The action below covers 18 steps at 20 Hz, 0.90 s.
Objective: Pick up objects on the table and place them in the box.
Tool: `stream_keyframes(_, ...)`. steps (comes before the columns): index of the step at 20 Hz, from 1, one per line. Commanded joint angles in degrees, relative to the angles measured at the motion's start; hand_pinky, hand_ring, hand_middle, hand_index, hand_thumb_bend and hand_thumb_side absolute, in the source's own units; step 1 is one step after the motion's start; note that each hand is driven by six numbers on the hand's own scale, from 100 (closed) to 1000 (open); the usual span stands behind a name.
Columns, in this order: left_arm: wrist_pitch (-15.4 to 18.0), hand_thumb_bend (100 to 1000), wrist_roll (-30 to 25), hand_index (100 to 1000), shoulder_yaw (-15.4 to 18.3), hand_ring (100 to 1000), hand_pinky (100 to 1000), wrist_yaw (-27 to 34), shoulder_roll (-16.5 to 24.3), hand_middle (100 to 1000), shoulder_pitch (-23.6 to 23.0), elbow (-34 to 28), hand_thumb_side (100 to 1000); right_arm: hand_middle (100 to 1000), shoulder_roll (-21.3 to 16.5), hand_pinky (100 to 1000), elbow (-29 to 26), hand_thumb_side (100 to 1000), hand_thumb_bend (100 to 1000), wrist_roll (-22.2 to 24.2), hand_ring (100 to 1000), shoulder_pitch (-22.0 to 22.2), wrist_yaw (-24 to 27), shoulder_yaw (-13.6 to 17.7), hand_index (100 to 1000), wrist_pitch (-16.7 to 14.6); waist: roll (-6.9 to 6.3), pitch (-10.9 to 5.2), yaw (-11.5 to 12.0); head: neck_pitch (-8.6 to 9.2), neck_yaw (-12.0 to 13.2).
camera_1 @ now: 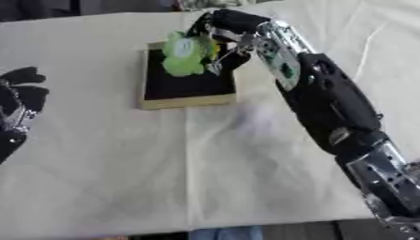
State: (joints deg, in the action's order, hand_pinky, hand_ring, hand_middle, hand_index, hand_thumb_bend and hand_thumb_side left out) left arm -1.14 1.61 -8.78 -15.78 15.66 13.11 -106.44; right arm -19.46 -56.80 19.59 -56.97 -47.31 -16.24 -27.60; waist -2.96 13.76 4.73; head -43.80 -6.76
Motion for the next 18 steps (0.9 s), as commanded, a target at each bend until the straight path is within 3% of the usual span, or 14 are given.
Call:
stream_keyframes(1,0.1,384,-0.3,864,-0.1,718,709,0.3,0.3,734,0.8,-1.4,734,520,0.7,792,1.8,100,100,-0.5,658,-1.2,-2.0,0.9,637,-0.4,0.11,-1.12,0.2,-0.32,-0.2)
stream_keyframes(12,0.1,385,-0.4,864,-0.1,718,710,0.3,0.3,734,0.9,-1.4,735,625,2.4,790,8.3,187,100,-3.0,691,-0.7,-6.2,4.2,800,2.3,0.13,-1.2,0.5,-0.32,-0.2)
stream_keyframes(18,0.1,386,-0.5,864,-0.1,718,710,0.3,0.3,735,0.9,-1.4,735,793,2.2,815,8.8,344,255,-6.5,757,-0.8,-8.1,4.8,926,4.9,0.29,-1.24,0.6,-0.32,-0.1)
